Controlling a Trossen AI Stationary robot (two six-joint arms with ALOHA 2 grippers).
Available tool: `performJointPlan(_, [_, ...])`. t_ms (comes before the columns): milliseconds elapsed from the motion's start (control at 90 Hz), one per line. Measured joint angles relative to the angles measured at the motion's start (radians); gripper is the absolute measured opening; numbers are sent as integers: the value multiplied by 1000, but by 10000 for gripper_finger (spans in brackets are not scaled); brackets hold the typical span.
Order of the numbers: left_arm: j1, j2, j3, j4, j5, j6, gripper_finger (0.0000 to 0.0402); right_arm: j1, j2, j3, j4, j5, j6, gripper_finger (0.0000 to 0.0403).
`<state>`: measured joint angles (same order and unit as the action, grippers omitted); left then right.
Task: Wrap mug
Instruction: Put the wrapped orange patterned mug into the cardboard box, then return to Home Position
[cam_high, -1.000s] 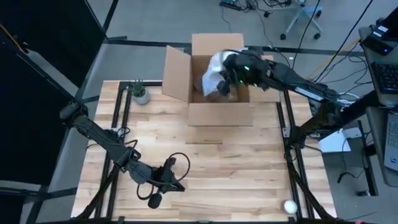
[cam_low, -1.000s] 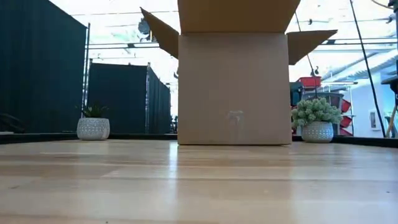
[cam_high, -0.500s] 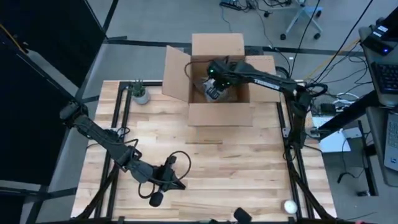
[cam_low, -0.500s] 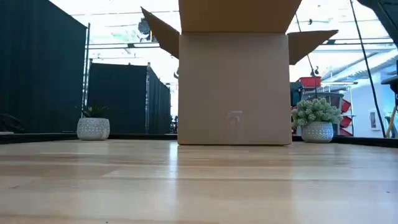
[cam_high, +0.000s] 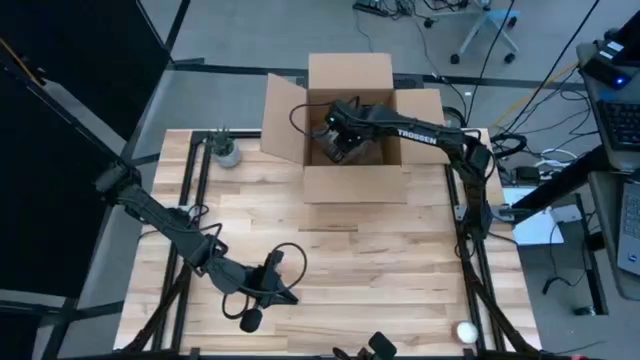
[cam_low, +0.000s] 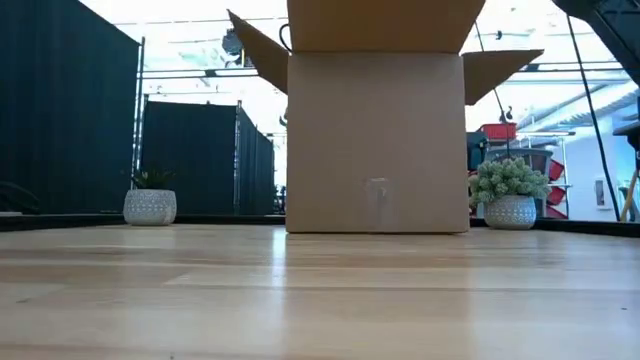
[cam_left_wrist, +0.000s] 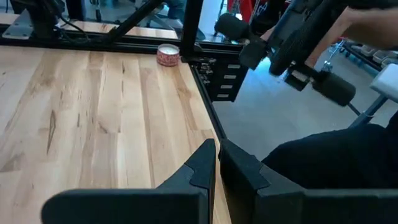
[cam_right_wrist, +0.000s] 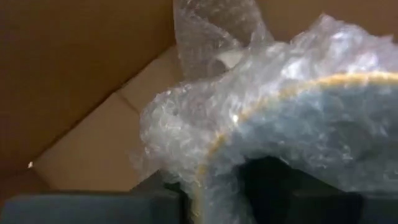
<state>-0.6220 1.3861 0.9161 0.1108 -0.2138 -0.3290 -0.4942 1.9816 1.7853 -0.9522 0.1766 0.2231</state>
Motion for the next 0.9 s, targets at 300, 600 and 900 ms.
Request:
performJointPlan(300, [0, 0, 0, 1, 0, -3, 10, -1, -186, 64, -50, -9, -61, 205])
performJointPlan(600, [-2, -15, -1, -5, -1, 10, 10, 108, -492, 114, -173, -27, -106, 196])
performJointPlan(900, [-15, -125, -1, -118, -86, 75, 10, 366, -810, -133, -170, -18, 10, 130])
